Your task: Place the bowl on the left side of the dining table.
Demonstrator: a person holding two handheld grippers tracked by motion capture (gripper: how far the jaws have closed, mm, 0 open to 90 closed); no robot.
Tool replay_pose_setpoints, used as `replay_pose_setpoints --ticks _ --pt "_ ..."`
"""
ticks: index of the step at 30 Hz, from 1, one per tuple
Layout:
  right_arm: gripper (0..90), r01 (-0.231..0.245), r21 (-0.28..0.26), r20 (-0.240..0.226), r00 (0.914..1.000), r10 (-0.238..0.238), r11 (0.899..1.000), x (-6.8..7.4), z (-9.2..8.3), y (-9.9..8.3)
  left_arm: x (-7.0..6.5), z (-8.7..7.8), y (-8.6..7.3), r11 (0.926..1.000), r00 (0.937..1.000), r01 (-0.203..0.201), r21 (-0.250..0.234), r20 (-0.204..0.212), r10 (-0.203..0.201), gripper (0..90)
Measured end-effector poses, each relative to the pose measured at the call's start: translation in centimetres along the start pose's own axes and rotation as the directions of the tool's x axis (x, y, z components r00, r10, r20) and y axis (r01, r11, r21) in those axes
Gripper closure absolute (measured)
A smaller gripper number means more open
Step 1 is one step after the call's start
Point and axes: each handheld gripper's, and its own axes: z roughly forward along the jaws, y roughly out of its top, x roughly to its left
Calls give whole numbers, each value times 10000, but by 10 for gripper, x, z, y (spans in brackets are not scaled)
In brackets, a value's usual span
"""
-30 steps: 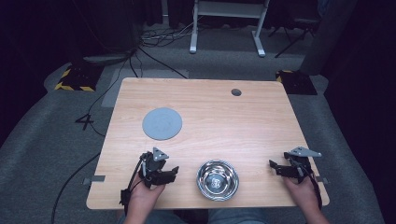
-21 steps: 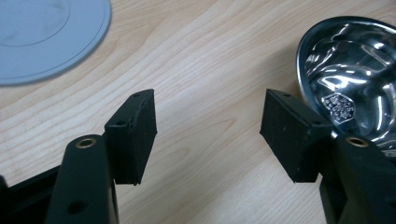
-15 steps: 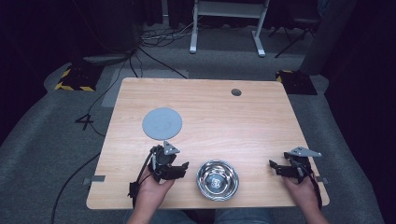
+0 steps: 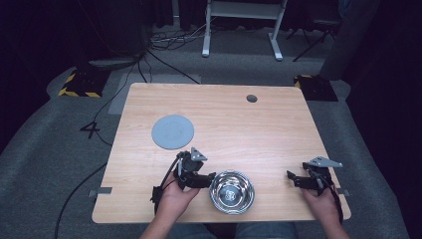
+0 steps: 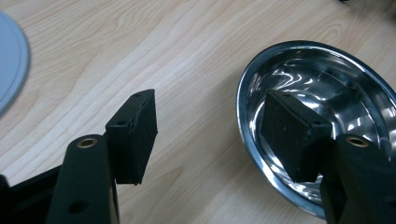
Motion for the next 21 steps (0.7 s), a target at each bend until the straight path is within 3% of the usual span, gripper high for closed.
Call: replay_pose_setpoints --ticks 9,14,19,21 --pt "213 1 1 4 10000 -1 10000 0 0 0 -6 16 8 9990 9986 -255 358 472 238 377" --pt "213 1 -1 4 10000 -1 10000 0 0 0 -3 26 9 9978 9923 44 663 1236 -125 422" --pt "213 -3 1 3 10000 3 10000 0 0 0 -4 40 7 9940 9900 56 1096 1398 -210 457" --pt "213 -3 -2 3 10000 3 10000 0 0 0 -4 46 5 9914 9856 137 1304 1651 -353 461"
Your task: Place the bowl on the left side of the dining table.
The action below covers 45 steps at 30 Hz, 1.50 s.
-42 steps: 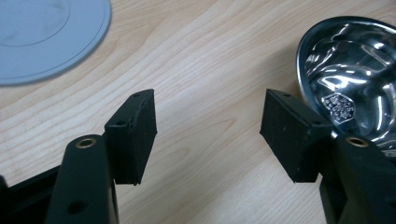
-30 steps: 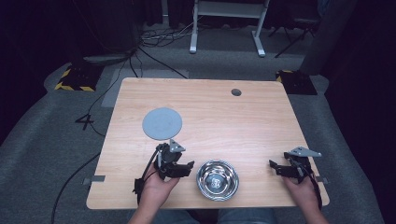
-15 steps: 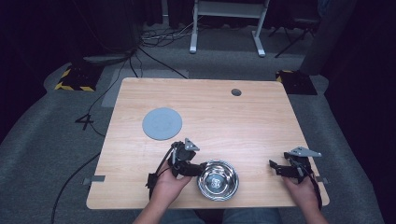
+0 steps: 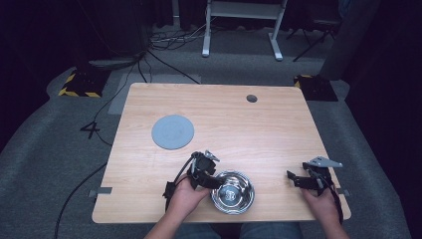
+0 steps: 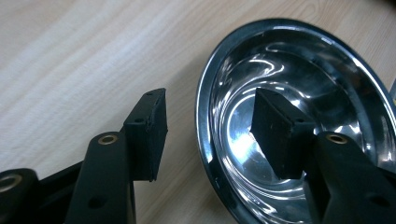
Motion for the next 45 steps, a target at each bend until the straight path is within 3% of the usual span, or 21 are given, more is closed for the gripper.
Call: replay_pose_setpoints --ticks 9,17,22,27,32,34,40,45 --pt "213 6 0 3 10000 -6 10000 0 0 0 4 19 -1 9954 9986 433 857 255 -456 523" --pt "212 8 3 9 10000 -8 10000 0 0 0 0 21 2 9931 9997 121 1164 182 -143 617" --pt "213 4 2 5 10000 -4 10000 0 0 0 -4 22 4 9910 9998 -111 1334 -162 133 701" --pt "212 -11 -4 0 10000 11 10000 0 0 0 -4 22 3 9897 9997 -25 1431 -229 59 781" --pt "212 -15 -7 -1 10000 15 10000 0 0 0 -1 17 3 9950 9997 95 995 212 -117 836" --pt "212 -11 -4 -1 10000 11 10000 0 0 0 0 14 3 9971 9975 195 732 657 -243 853" --pt "212 -24 -8 -6 10000 24 10000 0 0 0 -11 6 5 9982 9997 -259 548 -41 261 865" --pt "212 -30 -12 -11 10000 30 10000 0 0 0 -13 -1 7 9988 9993 -369 322 -63 371 865"
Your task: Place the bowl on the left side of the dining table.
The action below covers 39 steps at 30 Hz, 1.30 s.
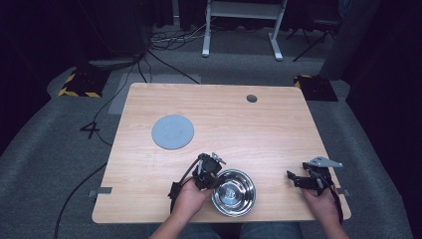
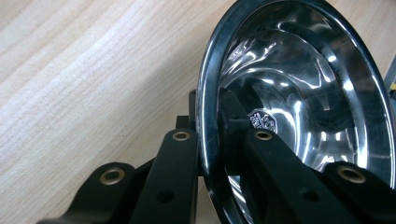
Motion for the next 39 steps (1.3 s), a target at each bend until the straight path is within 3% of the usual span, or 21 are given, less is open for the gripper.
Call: replay_pose_setpoints --ticks 13,23,27,32,39 --pt "209 0 9 4 10000 0 10000 0 0 0 2 -27 3 9976 9989 143 -671 -431 -172 865" --pt "209 30 18 17 10000 -30 10000 0 0 0 5 -53 8 9806 9947 462 -1907 -810 -626 865" --pt "208 12 11 22 10000 -12 10000 0 0 0 8 -61 9 9742 9912 404 -2219 -1142 -671 865" --pt "206 1 13 27 10000 -1 10000 0 0 0 14 -68 10 9637 9892 547 -2612 -1176 -880 865" --pt "205 4 14 41 10000 -4 10000 0 0 0 21 -74 14 9601 9889 560 -2741 -1174 -912 865"
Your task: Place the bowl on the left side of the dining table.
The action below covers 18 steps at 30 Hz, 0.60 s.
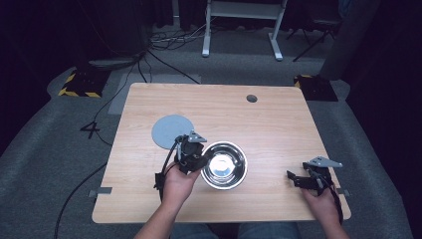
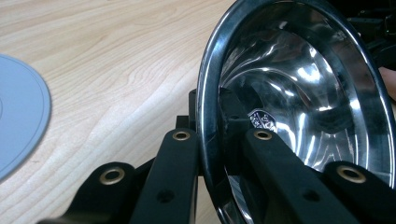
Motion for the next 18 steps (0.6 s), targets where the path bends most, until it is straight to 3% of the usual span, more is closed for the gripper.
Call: replay_pose_setpoints --ticks 4,12,18 --pt "205 2 -1 0 10000 -2 10000 0 0 0 5 -1 5 10000 10000 -60 20 -5 60 865" --pt "205 1 -4 -1 10000 -1 10000 0 0 0 24 -3 13 9988 9989 467 -173 -84 -468 865" --pt "204 -4 0 6 10000 4 10000 0 0 0 37 -8 20 9987 9985 448 -239 -318 -456 865"
